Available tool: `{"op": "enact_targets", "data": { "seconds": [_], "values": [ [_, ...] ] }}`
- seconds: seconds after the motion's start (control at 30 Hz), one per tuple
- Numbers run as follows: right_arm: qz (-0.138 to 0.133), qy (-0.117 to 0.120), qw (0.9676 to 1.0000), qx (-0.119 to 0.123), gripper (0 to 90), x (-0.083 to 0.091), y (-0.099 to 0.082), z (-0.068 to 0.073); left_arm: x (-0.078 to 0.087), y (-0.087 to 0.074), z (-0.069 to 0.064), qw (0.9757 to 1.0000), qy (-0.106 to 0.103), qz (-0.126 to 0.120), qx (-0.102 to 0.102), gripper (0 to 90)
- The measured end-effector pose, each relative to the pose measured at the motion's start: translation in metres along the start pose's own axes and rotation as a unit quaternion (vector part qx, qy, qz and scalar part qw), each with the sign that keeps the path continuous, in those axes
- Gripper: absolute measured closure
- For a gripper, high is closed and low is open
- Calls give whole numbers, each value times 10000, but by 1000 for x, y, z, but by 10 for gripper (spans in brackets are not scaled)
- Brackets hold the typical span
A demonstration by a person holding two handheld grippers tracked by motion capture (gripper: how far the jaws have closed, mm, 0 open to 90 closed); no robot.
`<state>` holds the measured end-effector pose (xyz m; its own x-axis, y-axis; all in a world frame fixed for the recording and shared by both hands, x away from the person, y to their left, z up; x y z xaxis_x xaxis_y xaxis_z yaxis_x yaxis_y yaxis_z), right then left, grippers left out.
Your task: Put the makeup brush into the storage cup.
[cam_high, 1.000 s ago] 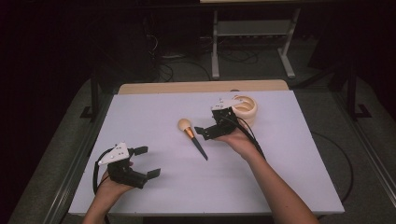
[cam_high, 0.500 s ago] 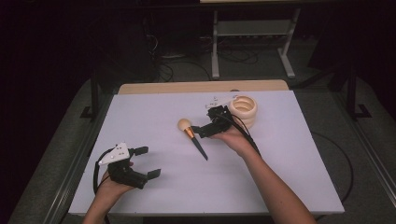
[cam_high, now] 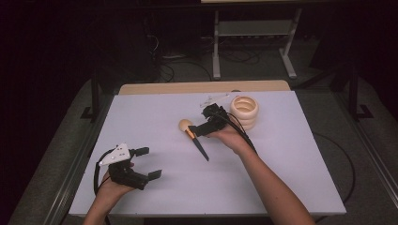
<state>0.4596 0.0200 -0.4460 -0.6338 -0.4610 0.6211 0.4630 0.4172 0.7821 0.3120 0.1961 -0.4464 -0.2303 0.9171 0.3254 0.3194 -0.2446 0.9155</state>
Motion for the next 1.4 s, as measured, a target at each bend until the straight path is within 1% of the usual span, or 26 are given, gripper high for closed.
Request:
{"op": "enact_targets", "data": {
  "seconds": [0.07, 0.1, 0.13, 0.17, 0.23, 0.3, 0.37, 0.43, 0.53, 0.6, 0.73, 0.83, 0.9, 0.97, 1.13, 1.27, 1.3, 1.4],
  "values": [
    [89, -70, 9999, 46, 118, -2, -1, 0, 0, 0, 0, 10000, 2, -10, 19, 0],
    [89, -70, 9999, 46, 118, -2, -1, 0, 0, 0, 0, 10000, 2, -10, 19, 0],
    [191, -85, 9997, 105, 130, -6, -2, 3, 0, 0, 0, 10000, -5, -5, 15, 0],
    [191, -85, 9997, 105, 130, -6, -2, 3, 0, 0, 0, 10000, -5, -5, 15, 0],
    [287, -77, 9995, 87, 136, -8, -2, 6, 0, 0, 0, 10000, -11, 12, -20, 0],
    [382, -81, 9992, 125, 143, -10, -2, 8, 0, 0, 0, 10000, -11, 11, -18, 0],
    [405, -79, 9991, 121, 145, -12, -2, 8, 0, 0, 0, 10000, -12, 3, -9, 0],
    [494, -117, 9986, 152, 158, -15, -3, 10, 0, 0, -1, 10000, -11, -13, 17, 0],
    [544, -123, 9983, 173, 161, -18, -4, 10, 0, 0, -1, 10000, -14, -12, 18, 0],
    [617, -143, 9979, 142, 186, -21, -6, 11, 0, 0, -1, 10000, -19, -15, 18, 0],
    [672, -150, 9975, 130, 193, -25, -8, 12, 0, 0, 0, 10000, -20, -20, 14, 0],
    [796, -204, 9965, 136, 198, -28, -11, 11, 0, 0, 0, 10000, -18, -22, 21, 0],
    [818, -237, 9962, 190, 207, -31, -12, 11, 0, 0, 0, 10000, -18, -16, 13, 0],
    [897, -244, 9955, 201, 211, -32, -13, 11, 0, 0, 0, 10000, -23, -22, 19, 0],
    [972, -272, 9948, 166, 231, -35, -12, 11, 0, 1, 0, 10000, -24, -19, 9, 0],
    [1048, -273, 9940, 158, 262, -36, -12, 12, -1, 0, 0, 10000, -27, -15, 12, 0],
    [1097, -254, 9935, 155, 294, -36, -10, 15, -1, 0, 0, 10000, -28, 8, -20, 0],
    [1155, -265, 9928, 153, 308, -37, -11, 17, -1, 0, 0, 10000, -28, 9, -26, 0]
  ]
}}
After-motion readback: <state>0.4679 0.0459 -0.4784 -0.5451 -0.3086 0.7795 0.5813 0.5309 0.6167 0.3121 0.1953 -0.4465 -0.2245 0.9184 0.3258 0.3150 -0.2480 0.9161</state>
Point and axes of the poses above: each handheld gripper's, and its own axes: x roughly backward along the jaws, y roughly out of its top, z roughly to its left, the point moved 9 cm from there along -x, roughly forward along the jaws, and after that the axes turned 15 degrees about -y, right-handed, at the moved point
